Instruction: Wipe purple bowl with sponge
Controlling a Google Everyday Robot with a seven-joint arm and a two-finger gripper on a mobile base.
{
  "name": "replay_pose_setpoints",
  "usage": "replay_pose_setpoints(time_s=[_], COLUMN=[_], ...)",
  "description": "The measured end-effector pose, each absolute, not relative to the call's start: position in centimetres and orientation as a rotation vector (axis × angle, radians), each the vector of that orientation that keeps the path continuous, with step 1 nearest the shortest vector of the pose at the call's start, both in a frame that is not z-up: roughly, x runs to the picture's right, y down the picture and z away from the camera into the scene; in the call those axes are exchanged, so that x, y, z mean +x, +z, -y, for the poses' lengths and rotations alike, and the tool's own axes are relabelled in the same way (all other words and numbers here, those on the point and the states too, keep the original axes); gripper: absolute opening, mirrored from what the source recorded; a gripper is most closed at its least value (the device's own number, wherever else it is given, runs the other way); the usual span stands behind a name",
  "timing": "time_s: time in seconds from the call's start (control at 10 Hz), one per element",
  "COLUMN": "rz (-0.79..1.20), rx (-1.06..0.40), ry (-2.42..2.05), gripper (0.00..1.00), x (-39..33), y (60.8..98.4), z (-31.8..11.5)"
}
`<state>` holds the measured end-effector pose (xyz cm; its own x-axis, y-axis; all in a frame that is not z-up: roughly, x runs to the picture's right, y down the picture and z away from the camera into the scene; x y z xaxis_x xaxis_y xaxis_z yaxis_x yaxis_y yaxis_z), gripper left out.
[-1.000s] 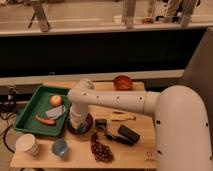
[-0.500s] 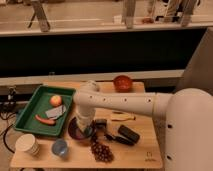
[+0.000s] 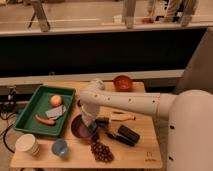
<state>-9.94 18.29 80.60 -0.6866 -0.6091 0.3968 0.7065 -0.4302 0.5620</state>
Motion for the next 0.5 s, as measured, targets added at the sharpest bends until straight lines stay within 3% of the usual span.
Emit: replay_pose_setpoints(time_s=[0.5], rz=[0.989], rx=[-0.122], ry=[-2.183], gripper=[0.00], x=[-13.7], y=[81.4], z=[-19.1])
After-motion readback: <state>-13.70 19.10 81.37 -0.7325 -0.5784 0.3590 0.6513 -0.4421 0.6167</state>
